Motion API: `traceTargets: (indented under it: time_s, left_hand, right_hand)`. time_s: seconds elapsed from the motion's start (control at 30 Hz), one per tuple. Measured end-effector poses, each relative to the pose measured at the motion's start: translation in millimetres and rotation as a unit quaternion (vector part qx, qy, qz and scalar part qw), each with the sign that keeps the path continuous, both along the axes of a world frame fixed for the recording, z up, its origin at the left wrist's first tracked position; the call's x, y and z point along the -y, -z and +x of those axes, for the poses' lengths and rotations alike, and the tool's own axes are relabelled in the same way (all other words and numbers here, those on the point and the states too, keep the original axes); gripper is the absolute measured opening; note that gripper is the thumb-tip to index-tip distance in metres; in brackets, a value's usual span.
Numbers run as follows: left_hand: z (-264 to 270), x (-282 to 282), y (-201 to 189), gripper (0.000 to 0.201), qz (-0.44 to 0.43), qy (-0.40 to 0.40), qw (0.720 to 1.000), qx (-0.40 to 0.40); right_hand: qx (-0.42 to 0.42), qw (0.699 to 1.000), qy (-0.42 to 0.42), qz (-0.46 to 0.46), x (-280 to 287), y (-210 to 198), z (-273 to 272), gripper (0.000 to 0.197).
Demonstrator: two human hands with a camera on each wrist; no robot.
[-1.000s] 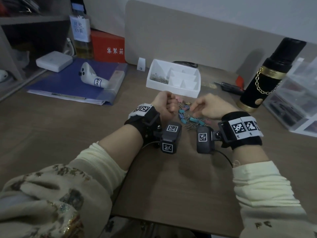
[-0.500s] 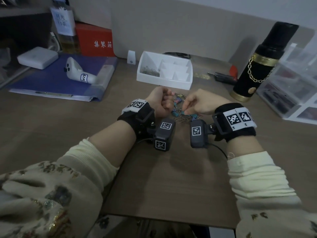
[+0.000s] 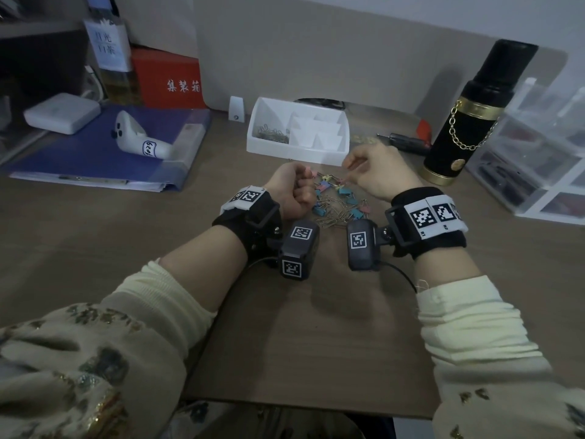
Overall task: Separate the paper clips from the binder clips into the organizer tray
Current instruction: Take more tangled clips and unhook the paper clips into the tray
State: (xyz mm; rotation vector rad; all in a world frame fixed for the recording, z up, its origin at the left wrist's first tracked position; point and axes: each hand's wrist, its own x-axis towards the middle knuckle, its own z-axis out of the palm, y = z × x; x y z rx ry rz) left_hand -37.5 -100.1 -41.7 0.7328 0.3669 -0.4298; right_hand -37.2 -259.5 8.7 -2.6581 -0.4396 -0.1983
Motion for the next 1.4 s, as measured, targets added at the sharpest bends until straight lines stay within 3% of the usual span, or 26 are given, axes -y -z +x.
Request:
traceTargets:
  time_s: [0.13,0.23,0.37,0.43,0.63,0.83,1.2,1.4]
  left_hand:
    - [1.1,0.7,0.0,0.035,0.001,0.003,1.000,0.001]
    - [0.9,0.3,-0.6,0.035,0.001,0.002,1.000,0.003]
    - [1.8,-0.5,-0.1,0.036,-0.002,0.000,1.000,0.001]
    - [1.7,-0.7,0.0,0.036,-0.005,-0.001,1.000,0.000]
    - [-0.4,-1.1,-0.5,0.037,-0.008,0.000,1.000,0.003]
    - [-1.8,-1.8,-0.9,0.037,-0.004,-0.005,1.000,0.004]
    - [-3.6,-1.9,-2.8,0.036,-0.001,-0.014,1.000,-0.001]
    - [-4.2,-1.0,-4.4,0.036,0.000,-0.025,1.000,0.000]
  right_hand:
    - [-0.086,0.994,-0.040,-0.062,-0.3,-3.9,-5.1,0.021]
    - [-0.185,0.972,-0.065,-0.131,-4.1,-2.7,-8.3,0.046]
    - [-0.231,0.955,-0.060,-0.174,-6.3,2.5,-6.7,0.076]
    - [-0.232,0.955,-0.056,-0.174,-7.3,8.9,-3.5,0.069]
    - [-0.210,0.972,-0.065,-0.087,-12.7,21.7,1.1,0.021]
    - [-0.181,0.976,-0.065,-0.097,-13.0,24.4,1.0,0.005]
    - [-0.159,0.973,-0.064,-0.156,-15.4,22.3,-4.5,0.009]
    - [-0.104,0.984,-0.047,-0.139,-16.9,16.0,-2.8,0.009]
